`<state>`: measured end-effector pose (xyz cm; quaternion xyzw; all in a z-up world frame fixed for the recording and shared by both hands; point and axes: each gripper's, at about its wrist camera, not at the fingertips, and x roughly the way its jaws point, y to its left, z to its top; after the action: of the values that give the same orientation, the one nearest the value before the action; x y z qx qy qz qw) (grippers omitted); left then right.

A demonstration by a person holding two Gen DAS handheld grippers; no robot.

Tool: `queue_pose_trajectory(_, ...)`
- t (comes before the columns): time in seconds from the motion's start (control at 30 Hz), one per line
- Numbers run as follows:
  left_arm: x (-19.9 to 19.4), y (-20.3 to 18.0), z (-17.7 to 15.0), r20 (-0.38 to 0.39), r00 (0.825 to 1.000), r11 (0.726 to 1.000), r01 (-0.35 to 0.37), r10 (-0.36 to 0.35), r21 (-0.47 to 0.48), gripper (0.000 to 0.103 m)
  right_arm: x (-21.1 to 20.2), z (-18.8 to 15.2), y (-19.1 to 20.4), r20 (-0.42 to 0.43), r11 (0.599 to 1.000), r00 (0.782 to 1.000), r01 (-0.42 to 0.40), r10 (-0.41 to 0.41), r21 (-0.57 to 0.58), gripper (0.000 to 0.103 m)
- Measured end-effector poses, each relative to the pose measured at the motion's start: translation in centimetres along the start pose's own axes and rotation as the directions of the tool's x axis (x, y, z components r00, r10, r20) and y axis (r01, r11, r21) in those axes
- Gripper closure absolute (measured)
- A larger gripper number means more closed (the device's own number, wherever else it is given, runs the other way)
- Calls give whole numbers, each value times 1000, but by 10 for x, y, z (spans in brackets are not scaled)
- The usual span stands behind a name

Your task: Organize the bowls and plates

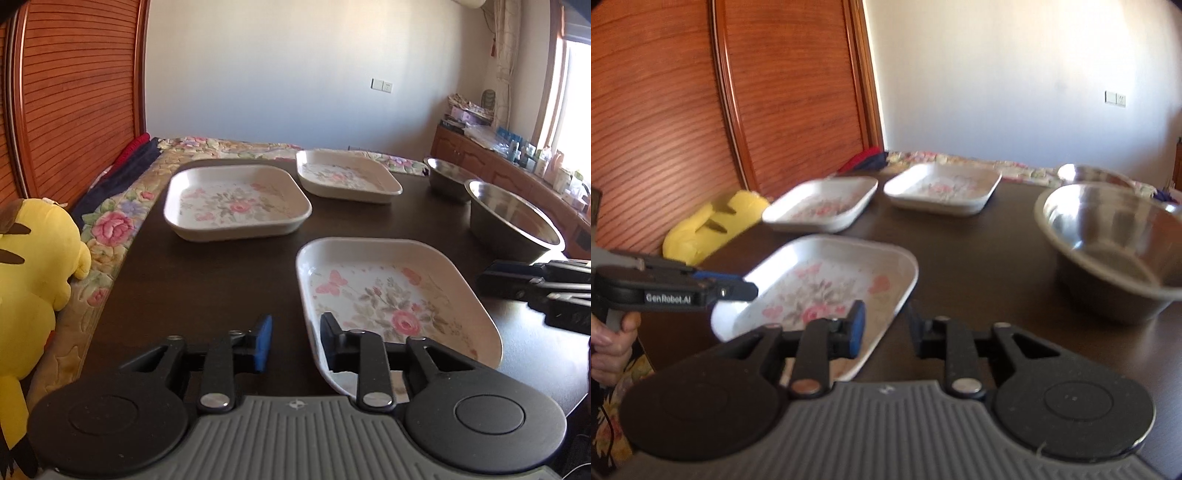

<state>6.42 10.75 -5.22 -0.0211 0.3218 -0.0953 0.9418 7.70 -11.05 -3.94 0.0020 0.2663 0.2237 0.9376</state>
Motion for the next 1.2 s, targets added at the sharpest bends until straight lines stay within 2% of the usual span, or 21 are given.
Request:
queue_pose_trajectory(0.13, 0, 9, 11, 25, 1000, 1000, -11, 11, -3, 59, -7, 16, -2, 36, 1000, 999, 2, -1, -28, 69)
queue_pose_trajectory(0.37, 10, 28, 37, 48, 998, 999, -29, 28, 13, 59, 9, 41, 0, 36, 998, 999, -22, 25, -66, 63)
queue_pose_trajectory(0.43, 15, 34, 45, 52, 998, 999, -42, 41, 19, 59, 17, 47, 3, 26, 996, 999, -36, 38, -75, 54)
queue_pose_trajectory(0.5, 19, 41, 51, 57, 997, 999, -51, 50, 19, 57, 26, 53, 7, 14, 995, 999, -48, 49, -89, 53)
queue_pose_trajectory(0.6, 26, 53, 58, 64, 996, 998, -56, 55, 16, 49, 37, 60, 10, -6, 992, 998, -60, 60, -110, 49)
queue_pose_trajectory(0.83, 44, 72, 73, 69, 995, 997, -68, 66, 21, 46, 66, 81, 11, -50, 989, 994, -106, 102, -99, 43)
queue_pose_trajectory(1.2, 73, 94, 92, 59, 997, 998, -59, 58, 28, 46, 114, 97, 13, -143, 987, 981, -144, 133, -70, 43)
